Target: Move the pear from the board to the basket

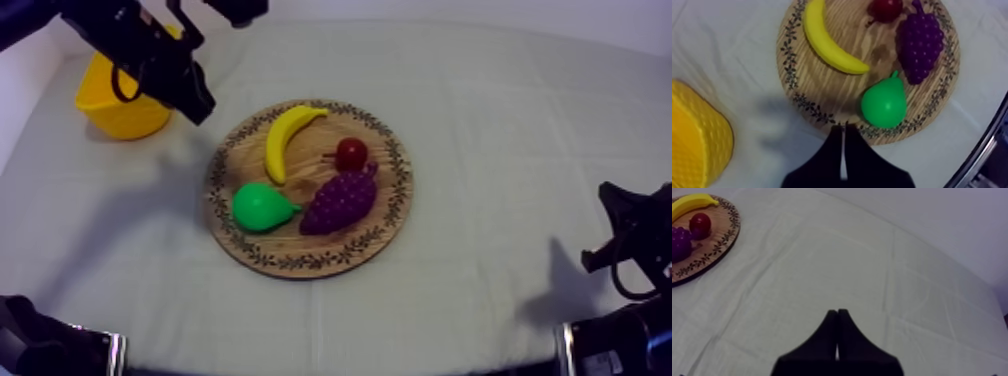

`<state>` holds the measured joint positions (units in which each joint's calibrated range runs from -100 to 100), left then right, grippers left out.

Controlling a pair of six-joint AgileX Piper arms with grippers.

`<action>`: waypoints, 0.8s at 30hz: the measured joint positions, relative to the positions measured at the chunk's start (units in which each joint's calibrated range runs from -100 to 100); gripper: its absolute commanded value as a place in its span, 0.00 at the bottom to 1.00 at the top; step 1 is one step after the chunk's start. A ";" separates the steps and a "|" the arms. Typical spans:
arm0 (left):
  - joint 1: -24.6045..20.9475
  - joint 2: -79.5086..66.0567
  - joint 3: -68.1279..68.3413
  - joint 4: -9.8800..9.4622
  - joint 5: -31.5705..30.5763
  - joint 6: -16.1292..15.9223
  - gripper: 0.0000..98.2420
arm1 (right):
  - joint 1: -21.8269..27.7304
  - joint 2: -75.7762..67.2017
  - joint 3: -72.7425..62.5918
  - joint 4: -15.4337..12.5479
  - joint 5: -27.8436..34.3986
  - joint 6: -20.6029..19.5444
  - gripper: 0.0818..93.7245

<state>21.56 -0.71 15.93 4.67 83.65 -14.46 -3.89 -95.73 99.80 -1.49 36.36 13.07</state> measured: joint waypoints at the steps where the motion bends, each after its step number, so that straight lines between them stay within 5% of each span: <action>1: 0.08 0.22 0.06 0.16 0.34 -1.53 0.00 | 0.00 0.00 0.00 0.00 0.00 0.00 0.00; 12: 0.87 2.34 -1.67 1.93 3.10 -14.62 0.02 | 0.00 0.00 0.00 0.00 0.00 0.00 0.00; 24: 2.15 3.62 -1.74 -0.56 5.79 -12.76 0.48 | -0.04 0.00 0.00 0.00 0.00 0.00 0.00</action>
<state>23.70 2.92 14.19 4.11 89.45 -27.22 -3.92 -95.73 99.80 -1.49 36.36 13.07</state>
